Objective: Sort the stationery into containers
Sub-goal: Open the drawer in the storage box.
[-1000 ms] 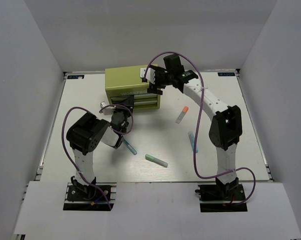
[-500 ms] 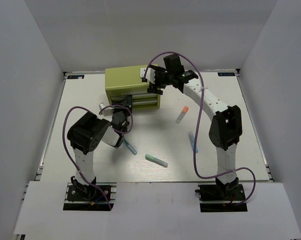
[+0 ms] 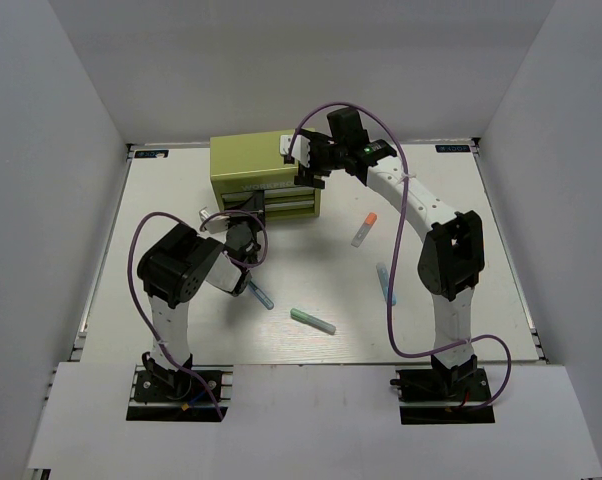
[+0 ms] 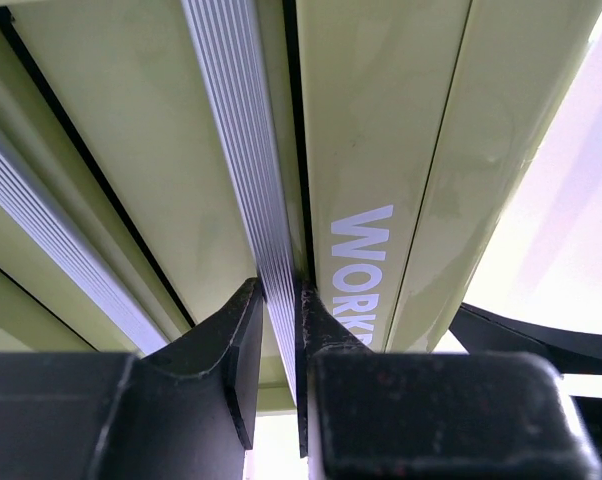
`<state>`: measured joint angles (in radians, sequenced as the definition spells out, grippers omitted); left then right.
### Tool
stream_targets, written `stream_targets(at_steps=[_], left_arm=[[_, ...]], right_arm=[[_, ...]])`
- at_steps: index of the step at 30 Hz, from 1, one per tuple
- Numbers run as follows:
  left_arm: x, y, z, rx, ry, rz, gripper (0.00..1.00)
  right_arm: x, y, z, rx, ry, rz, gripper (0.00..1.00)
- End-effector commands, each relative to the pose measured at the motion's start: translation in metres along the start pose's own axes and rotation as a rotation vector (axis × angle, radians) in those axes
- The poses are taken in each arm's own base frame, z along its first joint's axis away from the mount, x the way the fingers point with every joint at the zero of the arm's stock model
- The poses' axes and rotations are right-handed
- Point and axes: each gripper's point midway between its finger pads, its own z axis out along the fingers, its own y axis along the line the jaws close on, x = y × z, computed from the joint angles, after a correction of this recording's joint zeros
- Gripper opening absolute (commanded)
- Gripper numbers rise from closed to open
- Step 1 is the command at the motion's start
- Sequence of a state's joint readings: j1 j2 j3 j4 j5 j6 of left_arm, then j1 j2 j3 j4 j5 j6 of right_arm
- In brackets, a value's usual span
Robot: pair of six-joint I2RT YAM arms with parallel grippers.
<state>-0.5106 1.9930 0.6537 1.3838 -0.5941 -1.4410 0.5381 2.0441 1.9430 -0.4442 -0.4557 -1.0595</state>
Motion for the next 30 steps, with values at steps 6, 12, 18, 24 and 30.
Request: stream_targets(at_steps=[6,12,18,24,30], left_arm=[[-0.047,-0.108,-0.003,0.312,-0.159,-0.218,0.06],[-0.048,-0.114,-0.004,0.314,-0.159,-0.219,0.01],[-0.047,-0.117,-0.001,0.286,-0.156,-0.198,0.00],[-0.047,-0.122,0.000,0.257,-0.151,-0.186,0.00],[-0.048,-0.126,0.000,0.219,-0.144,-0.175,0.00]], right_arm=[[-0.025,-0.017,-0.004,0.021,-0.065,-0.065,0.83],[-0.022,-0.018,-0.001,0.012,-0.051,-0.070,0.84],[-0.014,-0.014,0.004,-0.020,-0.025,-0.069,0.84],[-0.004,-0.005,0.011,-0.049,0.003,-0.056,0.84],[0.005,-0.018,0.014,-0.008,0.060,-0.031,0.83]])
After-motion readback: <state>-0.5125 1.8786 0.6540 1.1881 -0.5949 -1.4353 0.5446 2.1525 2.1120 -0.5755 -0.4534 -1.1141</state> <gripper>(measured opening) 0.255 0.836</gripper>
